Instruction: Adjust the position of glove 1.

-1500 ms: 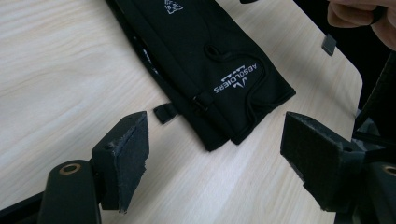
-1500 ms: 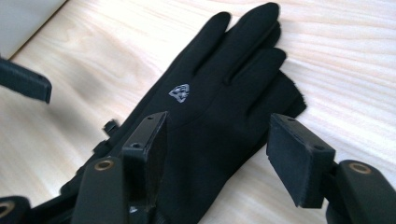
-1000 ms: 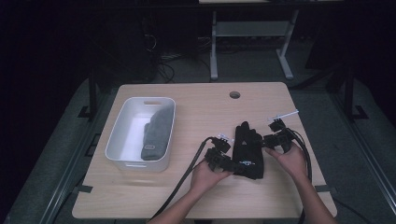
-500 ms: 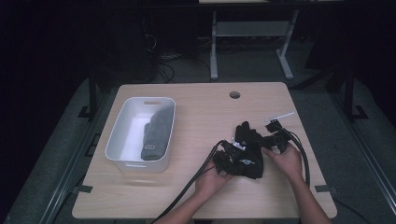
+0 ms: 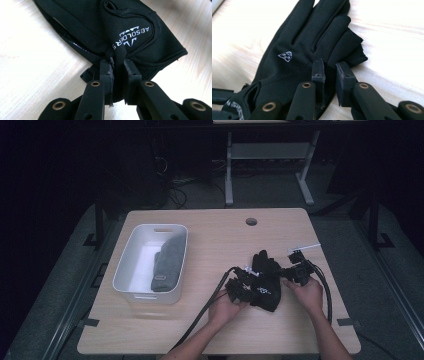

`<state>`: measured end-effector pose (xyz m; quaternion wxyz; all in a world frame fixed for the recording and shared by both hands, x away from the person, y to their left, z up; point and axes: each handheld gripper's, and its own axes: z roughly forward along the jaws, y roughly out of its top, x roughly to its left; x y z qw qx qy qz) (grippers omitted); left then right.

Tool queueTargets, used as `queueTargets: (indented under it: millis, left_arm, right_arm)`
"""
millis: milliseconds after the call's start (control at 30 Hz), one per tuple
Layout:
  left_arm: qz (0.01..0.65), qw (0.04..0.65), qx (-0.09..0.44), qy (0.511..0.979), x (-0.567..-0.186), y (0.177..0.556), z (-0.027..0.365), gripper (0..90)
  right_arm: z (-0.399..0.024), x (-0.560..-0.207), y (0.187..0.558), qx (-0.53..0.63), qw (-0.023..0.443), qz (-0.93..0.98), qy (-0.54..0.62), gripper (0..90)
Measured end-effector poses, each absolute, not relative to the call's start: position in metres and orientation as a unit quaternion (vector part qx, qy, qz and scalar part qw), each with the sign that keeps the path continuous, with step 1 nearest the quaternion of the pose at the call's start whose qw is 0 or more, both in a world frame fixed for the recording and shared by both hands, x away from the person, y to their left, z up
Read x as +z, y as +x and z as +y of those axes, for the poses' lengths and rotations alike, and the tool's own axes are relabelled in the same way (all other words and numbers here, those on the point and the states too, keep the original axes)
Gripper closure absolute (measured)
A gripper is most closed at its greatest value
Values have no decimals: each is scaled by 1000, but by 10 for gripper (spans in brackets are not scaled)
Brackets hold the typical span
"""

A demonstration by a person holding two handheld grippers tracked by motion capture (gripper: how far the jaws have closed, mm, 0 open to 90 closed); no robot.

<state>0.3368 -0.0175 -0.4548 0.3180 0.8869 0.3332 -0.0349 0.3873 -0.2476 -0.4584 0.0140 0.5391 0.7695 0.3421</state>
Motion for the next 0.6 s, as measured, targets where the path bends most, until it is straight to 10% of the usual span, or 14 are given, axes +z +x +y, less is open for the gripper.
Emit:
queueTargets:
  millis: [600]
  left_arm:
    - [325,335,-32,884,-428,334,2,816]
  right_arm:
    - [-242,-427,379,362,23,777,515,790]
